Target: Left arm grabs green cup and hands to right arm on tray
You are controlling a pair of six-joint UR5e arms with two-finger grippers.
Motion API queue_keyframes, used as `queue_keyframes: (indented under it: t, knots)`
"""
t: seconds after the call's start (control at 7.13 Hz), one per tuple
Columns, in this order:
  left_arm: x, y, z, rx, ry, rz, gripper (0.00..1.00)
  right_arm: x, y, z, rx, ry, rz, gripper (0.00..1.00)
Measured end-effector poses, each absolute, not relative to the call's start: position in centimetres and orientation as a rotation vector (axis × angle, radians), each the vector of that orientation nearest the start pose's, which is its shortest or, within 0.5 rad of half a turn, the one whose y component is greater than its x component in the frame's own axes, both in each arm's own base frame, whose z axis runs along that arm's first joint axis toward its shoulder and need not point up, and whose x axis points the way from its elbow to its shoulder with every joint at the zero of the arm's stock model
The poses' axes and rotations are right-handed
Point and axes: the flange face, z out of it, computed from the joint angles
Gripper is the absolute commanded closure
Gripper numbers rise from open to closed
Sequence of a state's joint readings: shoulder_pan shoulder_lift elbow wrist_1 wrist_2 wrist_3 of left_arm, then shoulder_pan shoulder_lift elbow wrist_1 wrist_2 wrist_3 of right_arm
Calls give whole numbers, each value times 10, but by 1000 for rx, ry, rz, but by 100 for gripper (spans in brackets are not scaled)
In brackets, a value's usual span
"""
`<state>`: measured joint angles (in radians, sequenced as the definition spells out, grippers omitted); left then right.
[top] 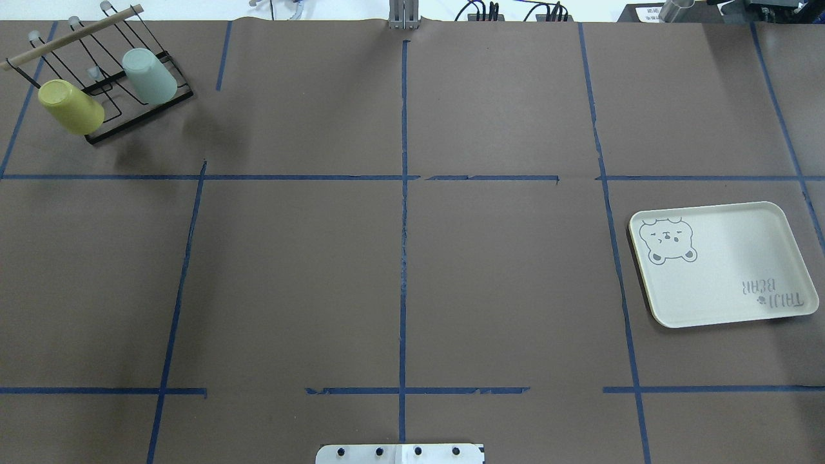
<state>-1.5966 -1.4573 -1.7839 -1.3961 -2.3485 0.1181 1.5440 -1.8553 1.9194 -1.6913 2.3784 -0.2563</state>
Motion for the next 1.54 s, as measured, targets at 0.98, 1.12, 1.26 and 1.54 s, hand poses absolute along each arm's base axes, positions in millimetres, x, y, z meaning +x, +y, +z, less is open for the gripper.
queue_keyframes:
  t: [0.98,1.12,1.26,1.54]
  knots:
    - [-66,-409,603,12,838,75,0,54,-396,626,33,-758,-245,0]
    - [-65,-407,600,25,850,82,0,54,-394,630,26,-762,-242,0]
    - [-62,-407,596,50,870,95,0,53,-392,633,20,-771,-238,0]
    - [-48,-416,581,102,923,118,0,50,-386,635,15,-818,-231,0]
